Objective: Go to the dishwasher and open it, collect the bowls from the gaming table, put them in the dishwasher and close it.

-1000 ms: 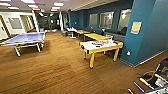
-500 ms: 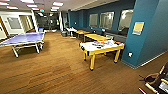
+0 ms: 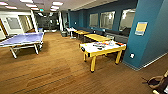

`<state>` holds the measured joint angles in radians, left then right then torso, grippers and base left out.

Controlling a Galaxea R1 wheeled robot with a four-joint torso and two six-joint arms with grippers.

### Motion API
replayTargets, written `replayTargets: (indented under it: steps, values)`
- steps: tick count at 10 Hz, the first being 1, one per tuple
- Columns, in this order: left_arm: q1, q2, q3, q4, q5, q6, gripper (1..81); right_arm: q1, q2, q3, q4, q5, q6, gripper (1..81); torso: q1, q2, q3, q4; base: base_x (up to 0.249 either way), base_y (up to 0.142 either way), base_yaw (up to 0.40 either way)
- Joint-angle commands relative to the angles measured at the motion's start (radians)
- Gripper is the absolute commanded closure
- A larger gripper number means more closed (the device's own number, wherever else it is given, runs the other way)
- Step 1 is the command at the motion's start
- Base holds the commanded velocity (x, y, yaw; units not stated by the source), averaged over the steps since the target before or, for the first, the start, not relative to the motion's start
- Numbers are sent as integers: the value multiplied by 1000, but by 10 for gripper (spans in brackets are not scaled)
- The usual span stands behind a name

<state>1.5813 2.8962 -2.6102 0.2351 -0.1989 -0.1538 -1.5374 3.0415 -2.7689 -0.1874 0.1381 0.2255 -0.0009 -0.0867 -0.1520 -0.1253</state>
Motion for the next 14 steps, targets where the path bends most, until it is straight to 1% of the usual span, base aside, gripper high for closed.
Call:
replayTargets:
  steps: [1,14]
  values:
    - [-33,-9,1,9,46,5,10,42,-4,0,3,-43,-3,10,1,0,0,0,190,0,0]
    - [-36,-4,1,7,47,5,10,42,1,-1,6,-49,-2,10,1,0,0,0,191,0,0]
